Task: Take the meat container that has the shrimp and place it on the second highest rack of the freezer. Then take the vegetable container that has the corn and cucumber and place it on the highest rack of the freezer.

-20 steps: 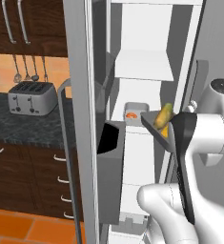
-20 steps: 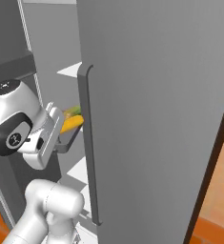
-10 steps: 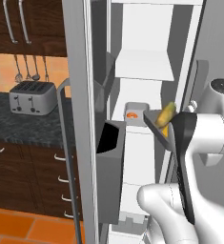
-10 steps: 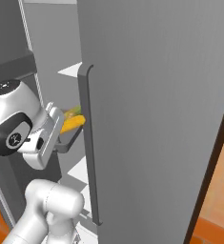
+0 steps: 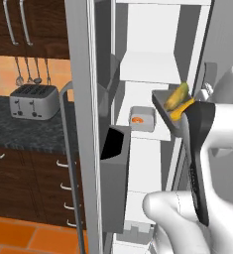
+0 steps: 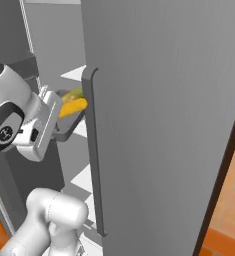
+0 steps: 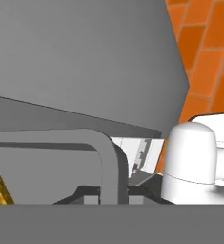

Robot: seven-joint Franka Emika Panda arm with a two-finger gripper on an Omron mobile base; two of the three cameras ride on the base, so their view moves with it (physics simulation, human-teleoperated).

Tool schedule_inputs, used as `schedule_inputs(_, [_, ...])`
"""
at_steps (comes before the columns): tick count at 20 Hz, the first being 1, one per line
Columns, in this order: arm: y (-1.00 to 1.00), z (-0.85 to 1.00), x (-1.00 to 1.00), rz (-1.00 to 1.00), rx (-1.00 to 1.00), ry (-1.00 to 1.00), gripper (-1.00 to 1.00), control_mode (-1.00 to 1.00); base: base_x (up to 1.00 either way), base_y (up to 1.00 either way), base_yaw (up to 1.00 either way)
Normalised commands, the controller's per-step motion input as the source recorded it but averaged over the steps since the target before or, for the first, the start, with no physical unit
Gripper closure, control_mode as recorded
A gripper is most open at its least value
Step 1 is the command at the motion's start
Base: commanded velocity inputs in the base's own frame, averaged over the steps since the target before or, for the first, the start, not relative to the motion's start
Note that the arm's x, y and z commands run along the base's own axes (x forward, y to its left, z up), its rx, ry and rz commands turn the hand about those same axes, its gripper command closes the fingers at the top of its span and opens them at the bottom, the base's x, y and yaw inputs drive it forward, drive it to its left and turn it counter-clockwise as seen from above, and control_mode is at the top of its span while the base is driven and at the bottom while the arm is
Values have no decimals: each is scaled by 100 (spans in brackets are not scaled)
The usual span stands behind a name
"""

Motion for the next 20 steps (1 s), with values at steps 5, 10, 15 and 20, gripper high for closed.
schedule_inputs(5, [2,72,47,-1,2,-8,100,-100,0,0,0])
schedule_inputs(10, [25,36,36,0,0,-7,100,-100,0,0,0])
schedule_inputs(15, [35,9,5,0,0,-9,100,-100,0,0,0])
schedule_inputs(20, [4,25,4,0,0,-17,100,-100,0,0,0])
